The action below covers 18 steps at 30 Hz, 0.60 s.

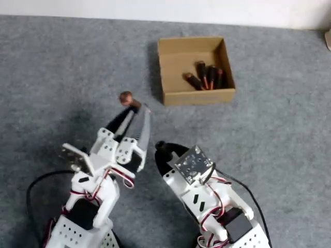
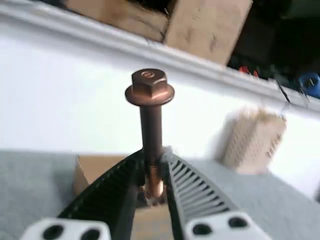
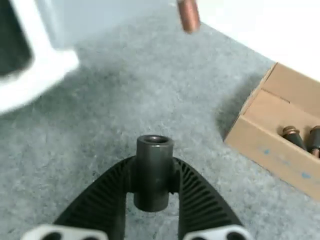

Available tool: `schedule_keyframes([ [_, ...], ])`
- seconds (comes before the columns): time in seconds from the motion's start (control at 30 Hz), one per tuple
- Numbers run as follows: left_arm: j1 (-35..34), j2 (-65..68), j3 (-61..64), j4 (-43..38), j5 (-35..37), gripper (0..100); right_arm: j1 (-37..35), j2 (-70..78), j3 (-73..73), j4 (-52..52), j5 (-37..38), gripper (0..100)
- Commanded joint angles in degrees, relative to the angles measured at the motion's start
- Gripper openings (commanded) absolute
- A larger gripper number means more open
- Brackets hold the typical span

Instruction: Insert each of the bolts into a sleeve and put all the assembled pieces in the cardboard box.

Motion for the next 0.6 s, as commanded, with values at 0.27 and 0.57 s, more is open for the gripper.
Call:
schedule_keyframes([
  [0.27, 8.7, -0.8, -18.4, 29.5, 0.4, 1, 4.9, -0.6, 1.6, -2.2, 4.0, 0.5],
  [0.57, 14.9, -0.7, -15.2, 29.9, 0.3, 1, 5.1, -0.6, 1.5, -2.2, 4.0, 0.5],
])
